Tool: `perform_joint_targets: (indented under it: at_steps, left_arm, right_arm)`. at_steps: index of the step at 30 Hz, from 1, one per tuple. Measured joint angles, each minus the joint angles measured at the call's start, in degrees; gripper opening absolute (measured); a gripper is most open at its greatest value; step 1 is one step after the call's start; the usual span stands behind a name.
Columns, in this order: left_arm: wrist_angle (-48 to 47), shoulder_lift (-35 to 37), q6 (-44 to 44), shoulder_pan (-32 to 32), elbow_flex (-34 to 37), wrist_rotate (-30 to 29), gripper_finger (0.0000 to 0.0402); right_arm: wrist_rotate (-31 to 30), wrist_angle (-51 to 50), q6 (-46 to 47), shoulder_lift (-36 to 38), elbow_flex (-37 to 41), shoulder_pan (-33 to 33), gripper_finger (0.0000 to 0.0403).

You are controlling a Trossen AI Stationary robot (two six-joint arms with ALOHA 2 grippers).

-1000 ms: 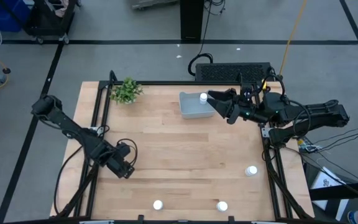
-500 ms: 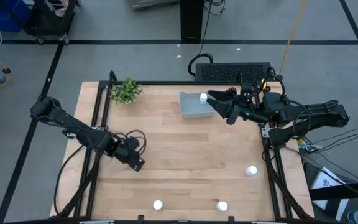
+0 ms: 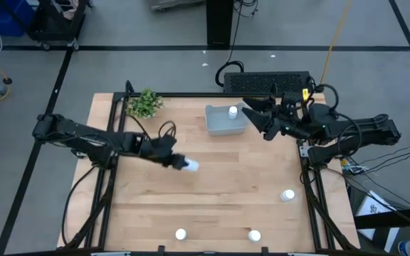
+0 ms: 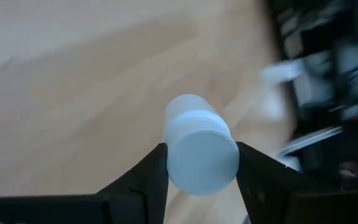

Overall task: Pick and place pill bottles into a basket
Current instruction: Put the white pill bottle into the gray container

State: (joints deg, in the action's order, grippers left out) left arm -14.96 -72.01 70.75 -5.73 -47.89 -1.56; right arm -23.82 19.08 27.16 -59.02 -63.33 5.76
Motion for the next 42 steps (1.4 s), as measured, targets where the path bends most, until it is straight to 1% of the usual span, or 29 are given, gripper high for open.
perform_joint_targets:
  at_steps: [3, 6, 8, 10, 12, 14, 18, 20, 21, 24, 27, 30, 32, 34, 37, 42]
  left_arm:
    - [6.1, 0.0, -1.8, 3.6, -1.6, -0.3, 0.018]
    - [10.1, 0.0, -2.1, 7.5, -3.8, -0.3, 0.0181]
    - [9.8, 0.0, -2.2, 10.3, -5.5, 0.0, 0.0171]
    - [10.0, 0.0, -2.7, 13.2, -7.3, 0.0, 0.0164]
    - [10.5, 0.0, -3.9, 15.9, -8.8, 0.1, 0.0164]
    - [10.4, 0.0, -5.5, 18.9, -10.4, 1.4, 0.0164]
    - [10.6, -0.2, -8.7, 24.7, -13.1, 4.3, 0.0182]
    - [10.6, -1.3, -10.4, 27.2, -14.3, 4.7, 0.0182]
    - [10.5, -2.0, -11.4, 28.6, -14.9, 5.9, 0.0179]
    - [10.4, -5.8, -13.3, 32.6, -18.0, 12.4, 0.0165]
    - [9.2, -10.7, -15.0, 35.3, -21.5, 16.9, 0.0164]
    - [8.8, -15.9, -18.0, 36.9, -26.5, 20.7, 0.0174]
    - [6.3, -19.3, -19.4, 37.7, -30.0, 23.3, 0.0181]
    - [3.4, -22.6, -21.7, 38.1, -33.4, 24.7, 0.018]
    - [-1.9, -26.9, -25.3, 38.1, -38.9, 26.0, 0.0165]
    - [-12.0, -32.7, -31.9, 38.1, -46.8, 27.1, 0.0164]
  right_arm:
    - [0.5, 0.5, 0.2, 1.4, 0.0, 0.0, 0.0313]
    - [3.1, 0.5, -1.7, 3.1, 0.0, 0.0, 0.0313]
    - [4.5, 0.5, -2.6, 4.5, 0.0, 0.1, 0.0313]
    - [4.7, 0.5, -3.0, 6.0, 0.0, 0.1, 0.0313]
    - [4.7, 0.7, -2.9, 7.4, 0.0, 0.1, 0.0313]
    - [4.7, 1.1, -3.1, 8.6, 0.0, 0.1, 0.0313]
    - [4.6, 1.3, -5.6, 10.7, 0.0, 0.1, 0.0313]
    - [4.5, 2.8, -6.5, 11.2, 0.0, 0.1, 0.0313]
    - [4.5, 3.7, -7.2, 11.3, 0.0, 0.1, 0.0313]
    - [4.3, 6.1, -8.5, 11.3, 0.0, 0.1, 0.0313]
    - [3.9, 7.1, -10.1, 11.1, 0.0, 0.1, 0.0313]
    - [2.0, 7.1, -11.3, 11.1, 0.0, 0.1, 0.0313]
    - [1.1, 6.9, -11.8, 11.1, 0.0, 0.0, 0.0313]
    - [1.1, 6.8, -12.6, 11.0, 0.0, 0.0, 0.0313]
    - [1.1, 6.4, -13.3, 11.0, 0.0, 0.1, 0.0313]
    - [1.1, 5.2, -13.4, 11.0, 0.0, 0.1, 0.0313]
